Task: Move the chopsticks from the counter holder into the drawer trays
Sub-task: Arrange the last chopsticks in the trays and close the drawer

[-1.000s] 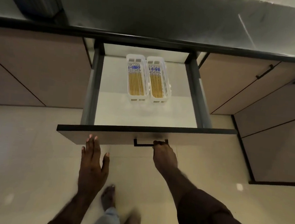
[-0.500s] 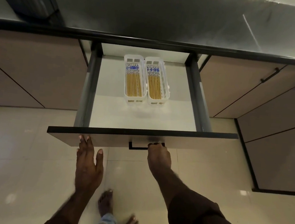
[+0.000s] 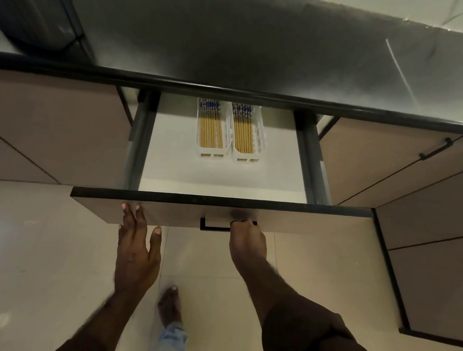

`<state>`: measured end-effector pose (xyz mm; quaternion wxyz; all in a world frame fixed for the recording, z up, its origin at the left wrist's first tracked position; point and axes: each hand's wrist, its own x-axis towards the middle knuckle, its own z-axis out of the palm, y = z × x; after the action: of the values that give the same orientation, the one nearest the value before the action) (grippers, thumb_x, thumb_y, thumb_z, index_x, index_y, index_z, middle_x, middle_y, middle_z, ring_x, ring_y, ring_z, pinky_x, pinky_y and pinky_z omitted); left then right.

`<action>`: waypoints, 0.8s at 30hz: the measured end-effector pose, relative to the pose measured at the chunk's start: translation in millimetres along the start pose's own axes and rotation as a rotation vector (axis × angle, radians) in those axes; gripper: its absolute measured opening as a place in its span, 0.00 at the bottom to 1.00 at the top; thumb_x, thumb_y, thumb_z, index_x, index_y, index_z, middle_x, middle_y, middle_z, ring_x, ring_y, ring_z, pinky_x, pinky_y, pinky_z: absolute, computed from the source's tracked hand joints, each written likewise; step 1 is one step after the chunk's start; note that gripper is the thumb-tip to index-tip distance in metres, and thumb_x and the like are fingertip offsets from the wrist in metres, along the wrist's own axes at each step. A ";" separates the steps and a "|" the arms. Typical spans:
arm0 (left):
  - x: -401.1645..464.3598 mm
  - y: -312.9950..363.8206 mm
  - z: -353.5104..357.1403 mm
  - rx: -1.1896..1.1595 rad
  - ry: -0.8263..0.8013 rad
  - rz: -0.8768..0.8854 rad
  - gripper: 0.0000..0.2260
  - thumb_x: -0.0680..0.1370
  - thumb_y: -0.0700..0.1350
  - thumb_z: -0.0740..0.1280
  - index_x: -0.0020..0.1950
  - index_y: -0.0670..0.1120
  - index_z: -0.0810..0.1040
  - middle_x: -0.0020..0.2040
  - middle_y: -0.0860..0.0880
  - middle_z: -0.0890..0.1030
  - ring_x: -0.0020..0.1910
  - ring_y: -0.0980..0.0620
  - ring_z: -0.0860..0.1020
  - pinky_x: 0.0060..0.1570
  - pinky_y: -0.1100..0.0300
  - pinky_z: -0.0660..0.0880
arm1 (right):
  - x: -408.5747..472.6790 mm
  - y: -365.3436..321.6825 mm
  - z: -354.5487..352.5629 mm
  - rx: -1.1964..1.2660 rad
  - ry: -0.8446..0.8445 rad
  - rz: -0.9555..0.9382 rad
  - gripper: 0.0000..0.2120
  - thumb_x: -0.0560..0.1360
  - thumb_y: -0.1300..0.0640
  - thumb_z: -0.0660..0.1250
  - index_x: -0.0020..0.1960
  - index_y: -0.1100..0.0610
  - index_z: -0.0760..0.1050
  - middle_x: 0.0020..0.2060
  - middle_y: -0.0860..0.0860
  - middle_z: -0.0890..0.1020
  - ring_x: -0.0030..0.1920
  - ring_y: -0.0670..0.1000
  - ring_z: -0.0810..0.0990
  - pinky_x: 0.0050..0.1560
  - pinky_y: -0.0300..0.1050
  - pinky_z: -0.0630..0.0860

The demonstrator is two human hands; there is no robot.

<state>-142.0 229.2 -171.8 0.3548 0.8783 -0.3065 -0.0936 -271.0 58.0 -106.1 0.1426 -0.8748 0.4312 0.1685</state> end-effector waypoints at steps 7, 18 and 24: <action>71.0 8.3 3.8 -0.035 -0.066 0.015 0.30 0.80 0.58 0.49 0.78 0.53 0.41 0.79 0.52 0.41 0.78 0.51 0.46 0.75 0.48 0.51 | 64.9 -11.1 -35.7 0.001 -0.025 0.047 0.10 0.78 0.64 0.64 0.58 0.61 0.78 0.51 0.57 0.83 0.50 0.55 0.82 0.44 0.43 0.72; 187.9 25.9 25.7 0.080 -0.120 0.084 0.31 0.80 0.56 0.54 0.79 0.50 0.45 0.79 0.45 0.38 0.78 0.45 0.44 0.73 0.44 0.52 | 170.2 -20.3 -80.1 -0.006 0.047 0.044 0.10 0.79 0.63 0.64 0.58 0.60 0.78 0.50 0.57 0.83 0.50 0.56 0.82 0.43 0.44 0.73; 242.6 35.5 38.9 0.159 -0.118 0.069 0.35 0.81 0.51 0.60 0.79 0.49 0.40 0.77 0.47 0.34 0.77 0.47 0.38 0.74 0.46 0.46 | 220.3 -19.7 -96.9 -0.006 0.060 0.002 0.10 0.78 0.62 0.64 0.59 0.60 0.77 0.50 0.58 0.82 0.48 0.55 0.82 0.42 0.46 0.74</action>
<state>19.2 40.6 -163.1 0.2682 0.8857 -0.3633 -0.1080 -112.7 -124.3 -108.7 0.1267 -0.8795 0.4357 0.1437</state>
